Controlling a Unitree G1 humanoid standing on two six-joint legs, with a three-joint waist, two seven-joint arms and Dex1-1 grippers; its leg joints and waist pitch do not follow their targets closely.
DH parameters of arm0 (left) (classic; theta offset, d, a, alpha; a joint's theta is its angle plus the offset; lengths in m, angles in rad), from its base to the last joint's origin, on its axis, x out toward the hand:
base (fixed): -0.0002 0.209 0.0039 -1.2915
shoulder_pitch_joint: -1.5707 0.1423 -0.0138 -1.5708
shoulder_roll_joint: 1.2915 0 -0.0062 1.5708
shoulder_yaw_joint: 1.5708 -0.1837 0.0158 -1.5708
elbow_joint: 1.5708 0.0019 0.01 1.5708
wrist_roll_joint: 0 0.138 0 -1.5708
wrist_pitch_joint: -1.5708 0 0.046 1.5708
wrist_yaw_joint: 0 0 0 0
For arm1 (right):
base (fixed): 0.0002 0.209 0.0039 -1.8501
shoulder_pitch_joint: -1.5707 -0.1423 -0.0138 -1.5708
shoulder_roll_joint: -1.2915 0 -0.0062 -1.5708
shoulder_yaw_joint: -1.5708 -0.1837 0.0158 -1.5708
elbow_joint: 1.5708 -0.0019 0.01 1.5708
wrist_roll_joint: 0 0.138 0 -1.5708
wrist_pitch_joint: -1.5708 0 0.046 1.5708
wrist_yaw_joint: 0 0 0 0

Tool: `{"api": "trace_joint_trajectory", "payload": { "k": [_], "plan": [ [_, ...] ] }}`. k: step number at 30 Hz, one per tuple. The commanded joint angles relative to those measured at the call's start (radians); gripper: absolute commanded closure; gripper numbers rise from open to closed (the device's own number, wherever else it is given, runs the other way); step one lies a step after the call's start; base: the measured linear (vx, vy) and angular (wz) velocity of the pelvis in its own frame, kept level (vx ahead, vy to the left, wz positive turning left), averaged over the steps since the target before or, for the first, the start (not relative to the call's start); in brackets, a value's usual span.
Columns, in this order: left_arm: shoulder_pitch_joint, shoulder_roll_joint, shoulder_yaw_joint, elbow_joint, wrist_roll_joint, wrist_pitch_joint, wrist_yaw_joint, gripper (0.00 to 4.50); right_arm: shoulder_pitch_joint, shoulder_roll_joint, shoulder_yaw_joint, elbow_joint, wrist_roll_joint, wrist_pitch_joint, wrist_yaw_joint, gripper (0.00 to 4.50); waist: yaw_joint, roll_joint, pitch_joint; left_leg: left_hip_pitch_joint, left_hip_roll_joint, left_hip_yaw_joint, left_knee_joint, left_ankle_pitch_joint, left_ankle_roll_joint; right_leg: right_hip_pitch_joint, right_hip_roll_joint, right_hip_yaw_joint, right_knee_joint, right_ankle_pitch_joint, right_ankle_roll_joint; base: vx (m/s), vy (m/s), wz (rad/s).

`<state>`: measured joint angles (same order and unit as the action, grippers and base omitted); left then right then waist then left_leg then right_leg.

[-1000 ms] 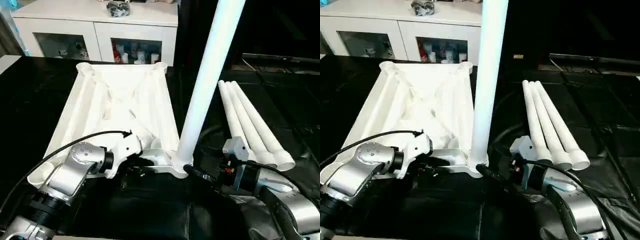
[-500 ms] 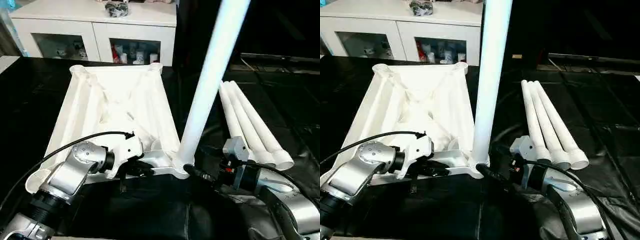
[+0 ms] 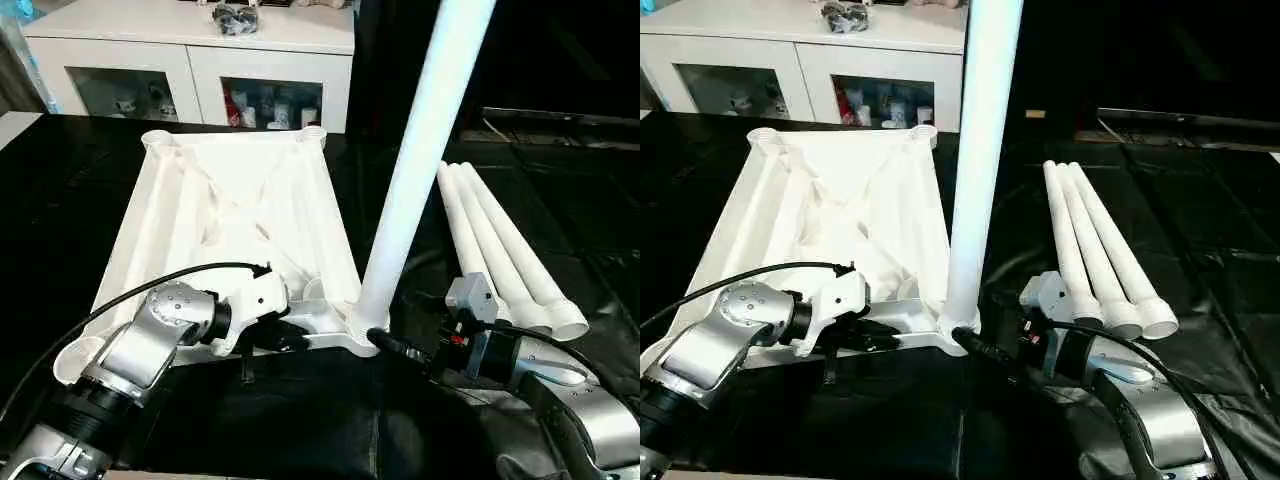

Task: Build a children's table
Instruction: Rotate leg to tighten

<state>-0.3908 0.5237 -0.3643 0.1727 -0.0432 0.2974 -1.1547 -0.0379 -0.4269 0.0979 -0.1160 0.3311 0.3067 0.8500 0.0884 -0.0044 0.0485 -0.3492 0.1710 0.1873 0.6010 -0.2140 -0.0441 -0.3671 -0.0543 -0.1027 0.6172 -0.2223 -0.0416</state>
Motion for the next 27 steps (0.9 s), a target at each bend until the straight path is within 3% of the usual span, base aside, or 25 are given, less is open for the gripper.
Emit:
{"api": "trace_joint_trajectory", "payload": {
  "k": [1,6,7,11,19,27],
  "plan": [
    [-0.016,0.001,-0.005,0.021,0.029,-0.007,0.026,3.88,0.004,-0.012,0.003,-0.006,-0.004,-0.008,0.001,0.0,0.002,0.006,-0.055,0.003,0.077,-0.038,-0.069,-0.103,0.051,0.044,-0.115,0.077,-0.08,-0.142,-0.165,0.0,0.0,0.0],
    [-0.019,-0.002,-0.005,0.032,0.025,-0.007,0.023,3.88,0.011,-0.015,0.003,-0.011,-0.004,-0.007,0.0,0.0,0.003,0.007,-0.054,0.003,0.076,-0.038,-0.069,-0.113,0.049,0.043,-0.115,0.077,-0.084,-0.167,-0.16,0.0,0.0,0.0],
    [-0.02,-0.002,-0.005,0.033,0.026,-0.008,0.024,4.14,0.012,-0.016,0.003,-0.012,-0.005,-0.008,0.0,0.0,0.003,0.007,-0.053,0.003,0.076,-0.038,-0.07,-0.118,0.048,0.043,-0.116,0.077,-0.085,-0.178,-0.157,0.0,0.0,0.0],
    [-0.023,-0.004,-0.004,0.037,0.023,-0.006,0.022,4.43,0.014,-0.016,0.002,-0.011,-0.007,-0.009,0.001,0.0,0.003,0.006,-0.052,0.003,0.076,-0.038,-0.07,-0.124,0.046,0.042,-0.117,0.077,-0.089,-0.199,-0.152,0.0,0.0,0.0],
    [-0.025,-0.007,0.003,0.037,0.008,-0.011,0.01,4.43,0.013,-0.016,0.006,-0.012,-0.007,-0.01,-0.001,0.0,0.002,0.008,-0.056,0.001,0.077,-0.039,-0.069,-0.104,0.051,0.043,-0.116,0.078,-0.081,-0.14,-0.165,0.0,0.0,0.0],
    [-0.019,-0.005,0.008,0.031,-0.015,-0.012,-0.015,4.43,0.011,-0.014,0.007,-0.008,-0.009,-0.01,0.0,0.0,0.002,0.009,-0.055,0.002,0.078,-0.039,-0.07,-0.112,0.05,0.042,-0.116,0.077,-0.084,-0.166,-0.16,0.0,0.0,0.0]
  ]
}}
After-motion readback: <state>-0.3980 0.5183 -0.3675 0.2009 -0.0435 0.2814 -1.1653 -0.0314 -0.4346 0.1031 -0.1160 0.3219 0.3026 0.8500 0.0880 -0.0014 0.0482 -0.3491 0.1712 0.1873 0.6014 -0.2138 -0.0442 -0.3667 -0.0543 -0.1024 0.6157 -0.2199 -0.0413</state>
